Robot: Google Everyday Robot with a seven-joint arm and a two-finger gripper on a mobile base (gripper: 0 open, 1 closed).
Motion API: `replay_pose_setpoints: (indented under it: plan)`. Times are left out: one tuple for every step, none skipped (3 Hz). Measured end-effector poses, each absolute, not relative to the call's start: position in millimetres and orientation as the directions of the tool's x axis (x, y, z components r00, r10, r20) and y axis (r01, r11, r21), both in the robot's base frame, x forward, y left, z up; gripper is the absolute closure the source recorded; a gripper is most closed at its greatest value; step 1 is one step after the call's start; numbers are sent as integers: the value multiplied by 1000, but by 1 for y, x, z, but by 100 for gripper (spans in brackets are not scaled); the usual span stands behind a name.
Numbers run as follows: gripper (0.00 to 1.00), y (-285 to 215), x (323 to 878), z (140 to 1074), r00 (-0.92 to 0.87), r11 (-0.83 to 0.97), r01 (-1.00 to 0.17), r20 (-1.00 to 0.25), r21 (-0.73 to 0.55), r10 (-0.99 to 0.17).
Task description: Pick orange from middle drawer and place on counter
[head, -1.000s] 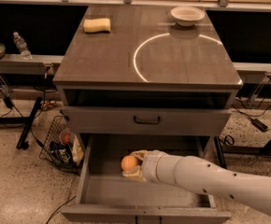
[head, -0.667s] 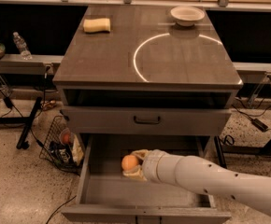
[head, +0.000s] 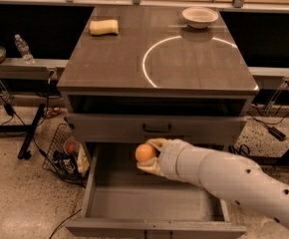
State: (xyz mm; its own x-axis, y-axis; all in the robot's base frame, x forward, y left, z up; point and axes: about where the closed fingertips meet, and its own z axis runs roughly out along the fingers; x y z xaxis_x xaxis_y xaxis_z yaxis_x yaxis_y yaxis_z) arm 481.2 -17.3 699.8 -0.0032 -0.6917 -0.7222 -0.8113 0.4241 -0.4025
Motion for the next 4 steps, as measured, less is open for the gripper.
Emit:
replay_pose_setpoints:
  plan:
    - [100, -11, 487, 801, 141, 357, -741, -652, -569, -745]
    - [100, -11, 487, 802, 141, 357, -741, -652, -569, -745]
    - [100, -13, 511, 818, 168, 378, -716, -670, -587, -723]
    - [100, -17, 555, 855, 223, 409, -674, -696, -616, -682]
